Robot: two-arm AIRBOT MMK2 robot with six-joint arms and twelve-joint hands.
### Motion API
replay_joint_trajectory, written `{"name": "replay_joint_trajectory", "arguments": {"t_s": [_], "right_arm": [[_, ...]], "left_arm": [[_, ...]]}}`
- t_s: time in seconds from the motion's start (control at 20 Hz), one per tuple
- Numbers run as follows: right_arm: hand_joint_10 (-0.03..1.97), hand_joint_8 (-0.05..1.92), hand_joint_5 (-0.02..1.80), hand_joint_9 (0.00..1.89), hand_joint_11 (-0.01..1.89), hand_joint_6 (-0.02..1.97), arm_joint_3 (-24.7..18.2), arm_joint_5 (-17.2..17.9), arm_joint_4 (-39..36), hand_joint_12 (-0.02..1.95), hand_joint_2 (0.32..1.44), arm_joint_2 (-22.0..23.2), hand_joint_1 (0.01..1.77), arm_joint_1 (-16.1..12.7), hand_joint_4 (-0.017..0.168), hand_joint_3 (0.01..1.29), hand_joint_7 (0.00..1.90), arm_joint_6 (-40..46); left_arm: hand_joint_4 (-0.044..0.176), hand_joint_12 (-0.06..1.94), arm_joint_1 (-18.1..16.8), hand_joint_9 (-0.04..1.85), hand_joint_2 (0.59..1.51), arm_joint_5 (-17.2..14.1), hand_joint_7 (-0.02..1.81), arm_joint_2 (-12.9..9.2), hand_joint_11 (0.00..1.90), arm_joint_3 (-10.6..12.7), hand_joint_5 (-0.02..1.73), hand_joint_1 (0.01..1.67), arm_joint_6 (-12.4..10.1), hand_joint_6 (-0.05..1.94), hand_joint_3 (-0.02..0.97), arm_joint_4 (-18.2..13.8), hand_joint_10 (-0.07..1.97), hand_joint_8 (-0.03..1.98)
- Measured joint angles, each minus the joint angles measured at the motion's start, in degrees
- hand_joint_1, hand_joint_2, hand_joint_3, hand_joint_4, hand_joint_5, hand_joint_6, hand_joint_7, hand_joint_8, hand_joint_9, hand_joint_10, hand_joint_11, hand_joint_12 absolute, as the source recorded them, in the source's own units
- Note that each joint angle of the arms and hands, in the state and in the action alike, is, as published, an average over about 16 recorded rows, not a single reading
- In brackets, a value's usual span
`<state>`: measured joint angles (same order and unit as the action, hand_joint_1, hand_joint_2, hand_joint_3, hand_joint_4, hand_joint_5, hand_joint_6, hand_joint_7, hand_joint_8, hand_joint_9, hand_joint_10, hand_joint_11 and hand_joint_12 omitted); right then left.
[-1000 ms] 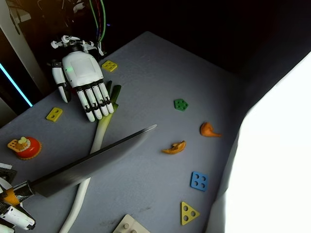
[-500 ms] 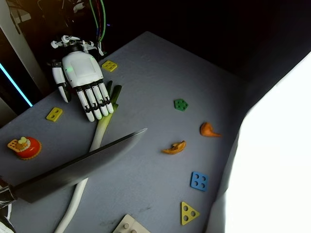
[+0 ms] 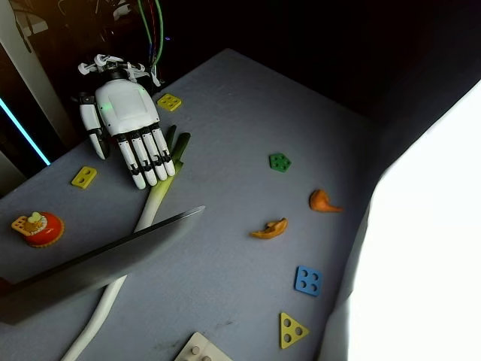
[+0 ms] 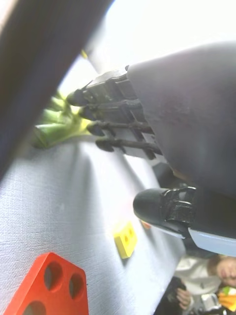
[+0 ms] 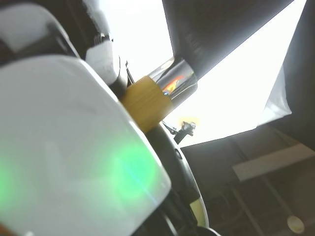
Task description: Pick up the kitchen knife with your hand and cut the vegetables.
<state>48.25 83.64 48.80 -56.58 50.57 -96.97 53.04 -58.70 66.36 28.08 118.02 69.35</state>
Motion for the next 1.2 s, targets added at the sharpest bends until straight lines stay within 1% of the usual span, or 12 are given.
{"name": "replay_joint_trajectory", "arguments": {"t_s": [0.15, 0.3, 0.45, 0.65, 0.9, 1.05, 1.2], "right_arm": [[1.79, 1.75, 1.34, 1.54, 1.57, 1.90, 2.98, -1.88, -0.57, 1.81, 0.63, -0.59, 1.52, -2.72, 0.165, 0.99, 1.51, 0.40], [1.79, 1.75, 1.35, 1.55, 1.57, 1.89, 7.14, -4.68, -2.32, 1.81, 0.62, -1.49, 1.53, -6.13, 0.165, 0.99, 1.51, 1.32], [1.79, 1.75, 1.35, 1.55, 1.57, 1.89, 12.73, -8.39, -5.54, 1.81, 0.61, -2.83, 1.53, -9.77, 0.165, 1.01, 1.51, 3.15], [1.80, 1.75, 1.34, 1.55, 1.57, 1.89, 21.81, -14.28, -12.09, 1.81, 0.60, -5.08, 1.53, -13.76, 0.165, 1.02, 1.51, 7.85], [1.80, 1.75, 1.34, 1.55, 1.57, 1.89, 33.78, -20.96, -21.51, 1.81, 0.60, -8.46, 1.54, -16.61, 0.165, 1.03, 1.51, 15.69], [1.80, 1.75, 1.33, 1.55, 1.57, 1.89, 40.32, -24.29, -26.39, 1.81, 0.60, -10.71, 1.54, -17.58, 0.165, 1.03, 1.51, 20.10], [1.80, 1.75, 1.33, 1.55, 1.57, 1.89, 45.58, -26.75, -30.12, 1.81, 0.61, -12.73, 1.54, -18.02, 0.165, 1.02, 1.51, 23.96]], "left_arm": [[-0.006, 0.19, -0.02, 0.06, 1.510, 0.00, 0.08, -0.05, 0.02, 0.00, 0.09, 0.03, 0.00, 0.01, 0.055, -0.04, -0.01, -0.01], [-0.006, 0.22, -0.11, 0.07, 1.510, 0.03, 0.08, -0.10, 0.02, -0.01, 0.10, 0.03, 0.00, 0.01, 0.056, 0.01, -0.01, -0.01], [-0.006, 0.24, -0.44, 0.07, 1.510, 0.25, 0.09, -0.21, 0.02, 0.00, 0.09, 0.03, -0.02, 0.01, 0.056, 0.27, -0.01, -0.01], [-0.005, 0.25, -1.44, 0.08, 1.510, 1.11, 0.09, -0.61, 0.02, 0.03, 0.08, 0.03, 0.06, 0.01, 0.056, 0.74, -0.01, 0.00], [-0.002, 0.25, -3.44, 0.07, 1.510, 2.78, 0.09, -1.85, 0.02, 0.09, 0.06, 0.02, 0.28, 0.01, 0.056, 1.43, 0.00, 0.00], [0.000, 0.25, -5.04, 0.07, 1.510, 4.20, 0.09, -2.99, 0.02, 0.14, 0.06, 0.02, 0.56, 0.01, 0.054, 1.80, 0.00, 0.00], [0.002, 0.24, -6.73, 0.07, 1.510, 5.70, 0.10, -4.24, 0.02, 0.23, 0.07, 0.02, 0.93, 0.01, 0.051, 1.95, 0.01, 0.00]]}}
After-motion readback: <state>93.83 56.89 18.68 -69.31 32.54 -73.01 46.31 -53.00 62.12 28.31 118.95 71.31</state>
